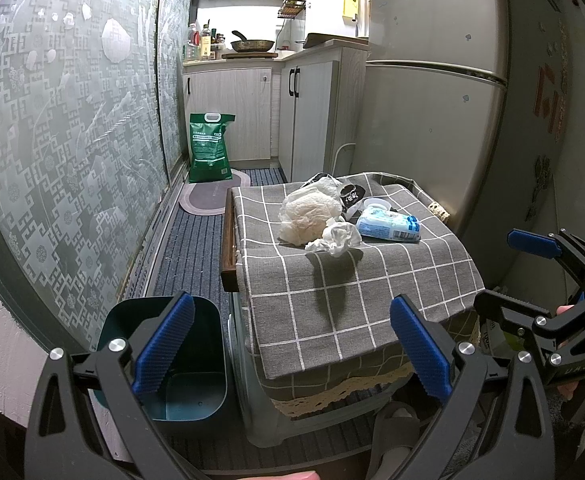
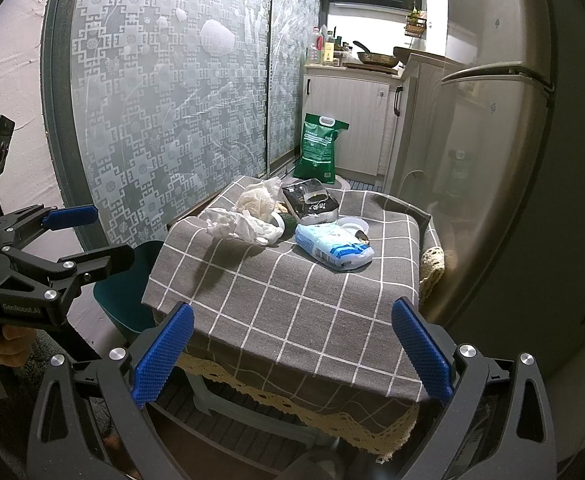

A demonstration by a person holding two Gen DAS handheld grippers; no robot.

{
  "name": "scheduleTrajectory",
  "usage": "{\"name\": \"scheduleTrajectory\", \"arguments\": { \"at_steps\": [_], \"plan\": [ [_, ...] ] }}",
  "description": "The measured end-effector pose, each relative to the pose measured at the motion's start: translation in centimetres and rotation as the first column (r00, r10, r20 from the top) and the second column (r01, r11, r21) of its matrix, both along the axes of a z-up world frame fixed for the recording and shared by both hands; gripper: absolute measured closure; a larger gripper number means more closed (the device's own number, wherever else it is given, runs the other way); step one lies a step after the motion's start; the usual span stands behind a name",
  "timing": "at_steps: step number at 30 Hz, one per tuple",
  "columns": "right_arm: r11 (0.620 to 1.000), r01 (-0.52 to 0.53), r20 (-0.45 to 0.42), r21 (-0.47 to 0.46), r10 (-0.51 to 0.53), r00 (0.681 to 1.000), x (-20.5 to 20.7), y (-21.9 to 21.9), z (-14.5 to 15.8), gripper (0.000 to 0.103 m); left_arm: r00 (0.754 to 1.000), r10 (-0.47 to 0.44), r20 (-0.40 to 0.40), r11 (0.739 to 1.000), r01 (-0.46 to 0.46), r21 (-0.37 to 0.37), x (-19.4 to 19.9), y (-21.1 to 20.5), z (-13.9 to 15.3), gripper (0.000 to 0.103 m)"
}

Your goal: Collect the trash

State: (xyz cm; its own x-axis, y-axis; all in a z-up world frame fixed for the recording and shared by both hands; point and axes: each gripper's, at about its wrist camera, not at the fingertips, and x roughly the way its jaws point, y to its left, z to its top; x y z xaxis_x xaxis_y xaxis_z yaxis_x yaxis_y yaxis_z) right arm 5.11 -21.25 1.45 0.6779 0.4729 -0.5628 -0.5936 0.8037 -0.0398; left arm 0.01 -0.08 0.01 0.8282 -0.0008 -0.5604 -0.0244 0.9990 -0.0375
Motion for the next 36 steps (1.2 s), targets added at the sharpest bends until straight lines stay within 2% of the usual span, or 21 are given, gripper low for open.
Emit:
{"name": "scheduleTrajectory", "arguments": {
  "at_steps": [10, 15, 36],
  "plan": [
    [1.0, -0.001, -0.001, 0.0, 0.001, 1.0, 0.0, 0.0, 0.0, 0.003, 1.0, -0.004, 0.004, 1.0, 0.004, 0.003, 0.0, -0.1, 0.0, 0.003],
    [1.0, 0.001, -0.001, 0.0, -0.001, 1.0, 0.0, 0.0, 0.1, 0.003, 1.0, -0.006, 0.004, 1.0, 0.006, 0.008, 0.6, -1.7, 0.4, 0.003],
    [1.0, 0.0, -0.004, 0.026, 0.0, 1.0, 0.0, -0.5, 0.4, 0.003, 1.0, 0.001, -0.005, 1.0, 0.0, 0.019, 0.2, -0.2, 0.0, 0.003]
  ]
}}
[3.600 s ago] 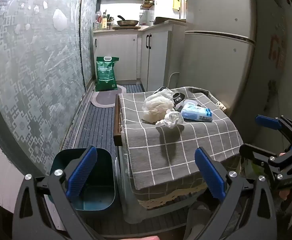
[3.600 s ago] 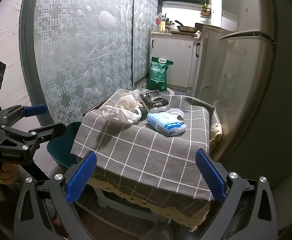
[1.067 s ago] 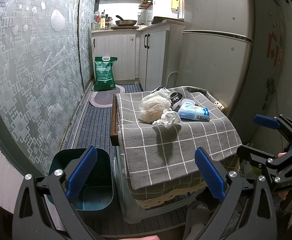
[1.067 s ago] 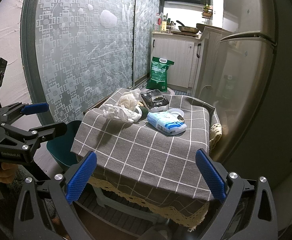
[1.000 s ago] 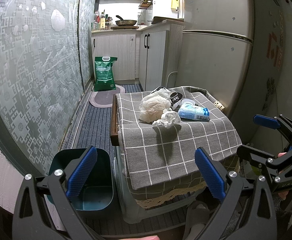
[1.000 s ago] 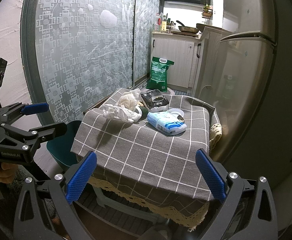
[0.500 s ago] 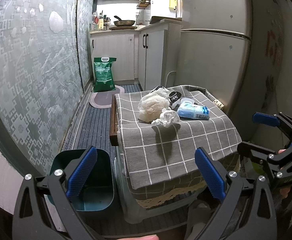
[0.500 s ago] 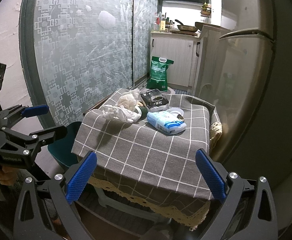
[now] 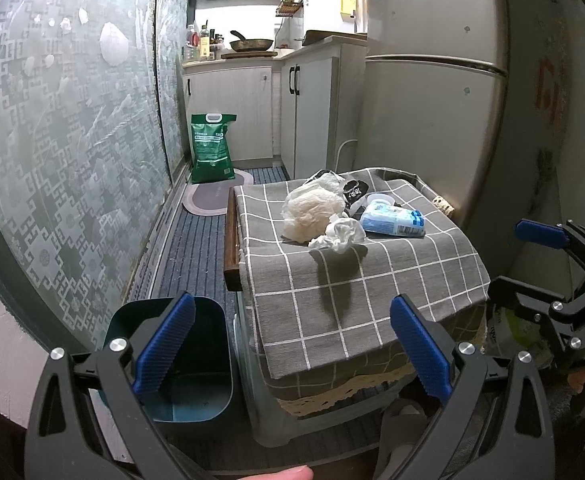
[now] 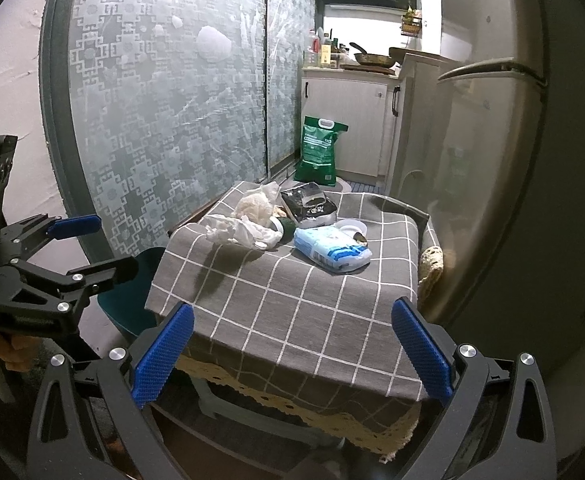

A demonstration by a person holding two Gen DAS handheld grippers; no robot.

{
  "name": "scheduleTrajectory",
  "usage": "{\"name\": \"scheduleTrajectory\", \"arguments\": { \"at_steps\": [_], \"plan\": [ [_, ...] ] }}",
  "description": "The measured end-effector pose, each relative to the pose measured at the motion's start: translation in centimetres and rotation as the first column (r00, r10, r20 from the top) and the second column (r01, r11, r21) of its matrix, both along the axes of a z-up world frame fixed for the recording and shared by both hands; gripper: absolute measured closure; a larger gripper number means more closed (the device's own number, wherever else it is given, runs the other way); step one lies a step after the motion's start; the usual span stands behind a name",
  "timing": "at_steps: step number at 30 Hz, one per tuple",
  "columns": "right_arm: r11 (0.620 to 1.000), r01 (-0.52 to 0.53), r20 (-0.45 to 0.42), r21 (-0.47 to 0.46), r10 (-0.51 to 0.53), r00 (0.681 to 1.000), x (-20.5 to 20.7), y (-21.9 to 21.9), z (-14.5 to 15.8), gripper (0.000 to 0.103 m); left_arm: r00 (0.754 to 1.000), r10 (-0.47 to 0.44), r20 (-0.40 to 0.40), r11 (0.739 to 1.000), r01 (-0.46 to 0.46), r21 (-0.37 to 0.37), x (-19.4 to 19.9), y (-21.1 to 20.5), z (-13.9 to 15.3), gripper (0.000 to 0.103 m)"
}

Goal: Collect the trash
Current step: 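Grasp the crumpled white tissue with the left gripper while the right gripper grasps the white plastic bag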

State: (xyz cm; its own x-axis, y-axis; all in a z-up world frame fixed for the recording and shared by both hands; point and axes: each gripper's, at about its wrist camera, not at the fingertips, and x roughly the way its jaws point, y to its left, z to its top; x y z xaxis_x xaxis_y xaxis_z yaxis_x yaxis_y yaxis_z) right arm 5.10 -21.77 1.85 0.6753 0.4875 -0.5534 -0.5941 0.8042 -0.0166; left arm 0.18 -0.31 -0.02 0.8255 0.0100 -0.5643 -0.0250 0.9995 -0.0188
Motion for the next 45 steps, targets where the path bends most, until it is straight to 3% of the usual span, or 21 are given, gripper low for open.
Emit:
{"name": "scheduleTrajectory", "arguments": {
  "at_steps": [3, 6, 12, 20, 23, 26, 34, 45],
  "plan": [
    [1.0, -0.005, 0.002, 0.004, 0.005, 1.0, -0.1, -0.1, 0.2, 0.003, 1.0, -0.004, 0.0, 1.0, 0.004, -0.004, 0.0, 0.0, 0.0, 0.005],
    [1.0, -0.007, -0.008, 0.009, 0.007, 1.0, 0.1, -0.3, 0.2, 0.004, 1.0, -0.023, -0.01, 1.0, 0.023, -0.014, 0.3, 0.0, -0.1, 0.016],
    [0.999, -0.026, -0.035, 0.024, 0.027, 0.999, 0.5, -0.5, 1.4, 0.018, 0.996, -0.086, -0.008, 0.996, 0.086, 0.001, 0.5, -0.3, -0.1, 0.021],
    [0.996, -0.057, -0.11, 0.063, 0.063, 0.992, 2.4, -1.3, 2.3, 0.031, 0.983, -0.168, -0.075, 0.985, 0.171, 0.037, 2.7, -1.0, -0.3, 0.05],
    [0.994, -0.088, -0.146, 0.059, 0.096, 0.985, 3.4, -0.9, 2.5, 0.042, 0.974, -0.2, -0.102, 0.979, 0.204, 0.027, 3.7, -1.1, -0.5, 0.052],
    [0.99, -0.14, -0.162, 0.028, 0.143, 0.976, 4.2, 0.1, 3.0, 0.047, 0.966, -0.23, -0.123, 0.971, 0.236, 0.042, 4.6, -1.5, -0.7, 0.055],
    [0.974, -0.226, -0.205, 0.001, 0.221, 0.954, 7.1, 2.0, 3.8, 0.053, 0.949, -0.273, -0.157, 0.954, 0.288, 0.082, 7.5, -2.2, -1.0, 0.059],
    [0.961, -0.276, -0.281, -0.005, 0.263, 0.923, 10.9, 4.4, 3.4, 0.059, 0.927, -0.323, -0.193, 0.941, 0.336, 0.042, 10.7, -1.9, -1.1, 0.07]
  ]
}}
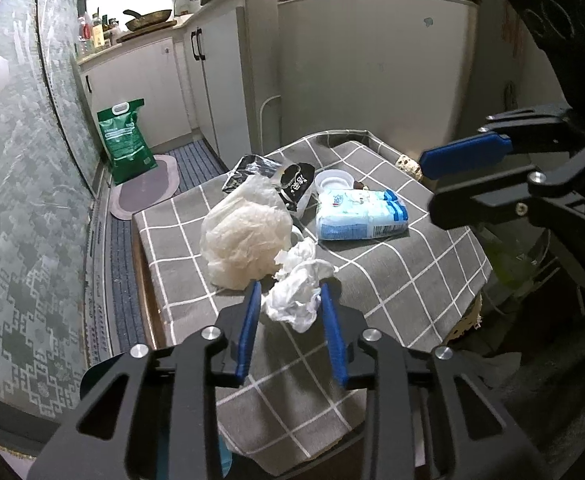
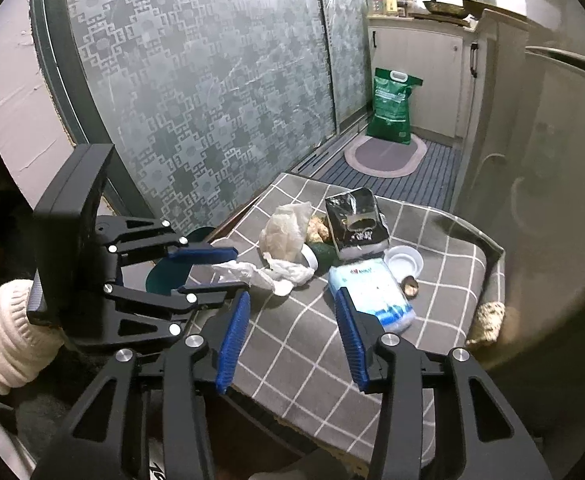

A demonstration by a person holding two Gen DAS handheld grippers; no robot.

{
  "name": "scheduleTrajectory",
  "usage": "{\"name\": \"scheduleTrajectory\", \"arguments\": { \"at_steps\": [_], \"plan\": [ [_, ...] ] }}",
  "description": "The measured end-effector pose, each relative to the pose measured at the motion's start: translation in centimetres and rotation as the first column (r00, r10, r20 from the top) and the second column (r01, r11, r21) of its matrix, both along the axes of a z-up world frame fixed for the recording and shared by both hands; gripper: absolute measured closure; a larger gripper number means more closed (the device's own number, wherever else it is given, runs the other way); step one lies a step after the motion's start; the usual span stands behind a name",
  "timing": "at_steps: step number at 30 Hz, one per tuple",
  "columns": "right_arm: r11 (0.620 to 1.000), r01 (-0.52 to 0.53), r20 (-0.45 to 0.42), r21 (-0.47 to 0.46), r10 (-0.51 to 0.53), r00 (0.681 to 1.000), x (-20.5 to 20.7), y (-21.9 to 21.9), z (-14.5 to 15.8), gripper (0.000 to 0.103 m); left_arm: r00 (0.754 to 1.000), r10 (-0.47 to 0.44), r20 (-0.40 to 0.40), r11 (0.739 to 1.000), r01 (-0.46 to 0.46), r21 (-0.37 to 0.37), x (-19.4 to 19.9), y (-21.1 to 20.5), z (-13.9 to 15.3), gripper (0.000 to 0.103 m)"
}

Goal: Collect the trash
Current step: 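Grasp the crumpled white tissue with the left gripper while the right gripper grasps the white plastic bag, then carry the tissue and plastic bag with both grippers over the teal bin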

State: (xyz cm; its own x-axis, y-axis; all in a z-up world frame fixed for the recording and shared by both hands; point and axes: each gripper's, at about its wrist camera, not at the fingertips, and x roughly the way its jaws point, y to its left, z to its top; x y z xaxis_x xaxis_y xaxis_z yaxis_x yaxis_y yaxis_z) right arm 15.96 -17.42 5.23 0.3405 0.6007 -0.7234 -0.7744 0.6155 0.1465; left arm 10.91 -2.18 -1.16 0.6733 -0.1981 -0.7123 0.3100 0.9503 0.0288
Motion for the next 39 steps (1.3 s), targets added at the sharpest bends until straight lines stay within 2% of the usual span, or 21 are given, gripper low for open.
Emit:
{"name": "scheduleTrajectory", "arguments": {
  "at_steps": [5, 15, 21, 27, 32, 35, 37, 38, 39],
  "plan": [
    [1.0, -0.021, -0.028, -0.002, 0.021, 0.999, 1.6, 1.4, -0.1, 0.06, 1.0, -0.009, -0.026, 0.999, 0.008, -0.045, 0.6, 0.4, -0.3, 0.082],
    [0.999, -0.053, -0.058, -0.012, 0.052, 0.997, 3.3, 4.2, -0.7, 0.066, 0.998, -0.022, -0.051, 0.995, 0.017, -0.096, 0.4, 1.4, -0.6, 0.093],
    [0.999, -0.031, -0.095, -0.006, 0.031, 0.995, 4.5, 5.5, -1.7, 0.07, 0.998, -0.018, -0.053, 0.992, 0.011, -0.126, -0.2, 2.4, -0.6, 0.094],
    [0.999, 0.042, -0.191, 0.034, -0.035, 0.981, 6.4, 5.8, -3.3, 0.07, 0.999, -0.008, -0.031, 0.988, 0.003, -0.155, -1.1, 3.6, 0.2, 0.094],
    [0.995, 0.097, -0.212, 0.039, -0.087, 0.973, 7.6, 6.5, -3.9, 0.07, 1.0, -0.003, 0.001, 0.985, 0.003, -0.171, -2.1, 4.7, 0.9, 0.094],
    [0.993, 0.083, -0.245, 0.082, -0.061, 0.968, 7.8, 7.0, -4.3, 0.07, 1.0, 0.02, 0.013, 0.983, -0.018, -0.183, -2.6, 5.7, 1.2, 0.094],
    [0.995, 0.078, -0.231, 0.066, -0.061, 0.971, 7.7, 7.6, -4.4, 0.07, 0.999, 0.043, 0.021, 0.981, -0.038, -0.191, -2.9, 6.6, 1.4, 0.094],
    [0.996, 0.076, -0.22, 0.053, -0.062, 0.973, 7.6, 7.9, -4.4, 0.076, 0.998, 0.053, 0.026, 0.98, -0.047, -0.194, -3.1, 6.9, 1.5, 0.094],
    [0.997, 0.069, -0.206, 0.038, -0.06, 0.977, 7.3, 8.3, -4.4, 0.087, 0.997, 0.067, 0.029, 0.978, -0.06, -0.199, -3.2, 7.3, 1.6, 0.094]
  ]
}}
